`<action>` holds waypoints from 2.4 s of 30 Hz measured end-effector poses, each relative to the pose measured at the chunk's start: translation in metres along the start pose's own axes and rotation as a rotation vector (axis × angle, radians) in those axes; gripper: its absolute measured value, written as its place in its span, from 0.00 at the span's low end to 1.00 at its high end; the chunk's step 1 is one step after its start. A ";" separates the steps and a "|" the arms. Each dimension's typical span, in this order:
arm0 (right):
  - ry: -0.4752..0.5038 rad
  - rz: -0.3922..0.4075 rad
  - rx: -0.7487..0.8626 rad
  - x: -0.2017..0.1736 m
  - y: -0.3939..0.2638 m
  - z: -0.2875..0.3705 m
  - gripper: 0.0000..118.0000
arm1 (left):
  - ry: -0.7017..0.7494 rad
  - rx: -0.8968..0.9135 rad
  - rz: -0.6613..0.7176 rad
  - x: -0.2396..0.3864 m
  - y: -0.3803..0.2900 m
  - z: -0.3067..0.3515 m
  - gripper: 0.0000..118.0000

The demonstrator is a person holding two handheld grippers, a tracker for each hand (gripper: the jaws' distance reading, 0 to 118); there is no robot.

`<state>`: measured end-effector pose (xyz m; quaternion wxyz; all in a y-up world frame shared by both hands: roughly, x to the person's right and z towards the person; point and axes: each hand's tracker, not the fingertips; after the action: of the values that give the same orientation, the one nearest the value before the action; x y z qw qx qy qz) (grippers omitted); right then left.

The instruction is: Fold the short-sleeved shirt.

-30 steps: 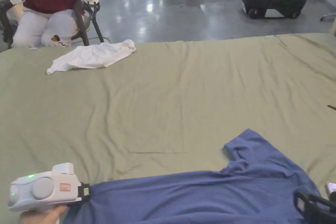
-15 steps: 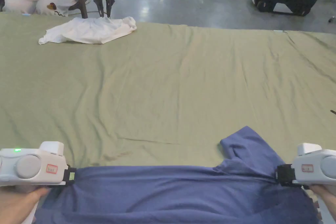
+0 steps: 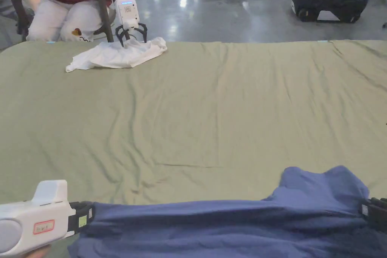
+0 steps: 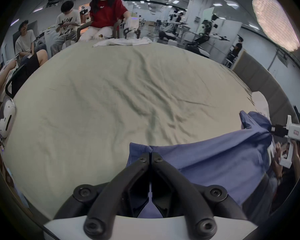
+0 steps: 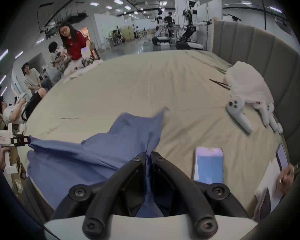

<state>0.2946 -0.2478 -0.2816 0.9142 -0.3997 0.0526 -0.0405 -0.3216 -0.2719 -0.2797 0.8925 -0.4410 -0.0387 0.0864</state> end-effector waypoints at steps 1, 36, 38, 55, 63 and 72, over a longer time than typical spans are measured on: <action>0.000 0.000 0.002 0.000 -0.012 0.017 0.02 | 0.005 0.009 -0.016 -0.002 -0.012 0.014 0.00; 0.088 -0.005 0.431 -0.069 -0.083 0.135 0.02 | 0.003 0.628 -0.072 0.057 -0.085 0.186 0.06; 0.116 0.031 0.435 -0.076 -0.084 0.134 0.01 | -0.008 0.632 -0.086 0.061 -0.086 0.187 0.00; 0.153 0.007 0.354 -0.087 -0.103 0.125 0.01 | -0.315 0.160 0.485 -0.079 -0.092 0.057 0.81; 0.142 -0.005 0.313 -0.091 -0.108 0.127 0.01 | -0.492 0.062 0.757 -0.103 -0.125 -0.015 0.66; 0.132 0.002 0.298 -0.094 -0.106 0.131 0.01 | -0.491 0.201 0.853 -0.098 -0.136 0.009 0.03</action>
<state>0.2150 -0.2134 -0.1092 0.9581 -0.2558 0.1061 -0.0731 -0.4031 -0.3638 -0.1656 0.7802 -0.2960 -0.0552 0.5483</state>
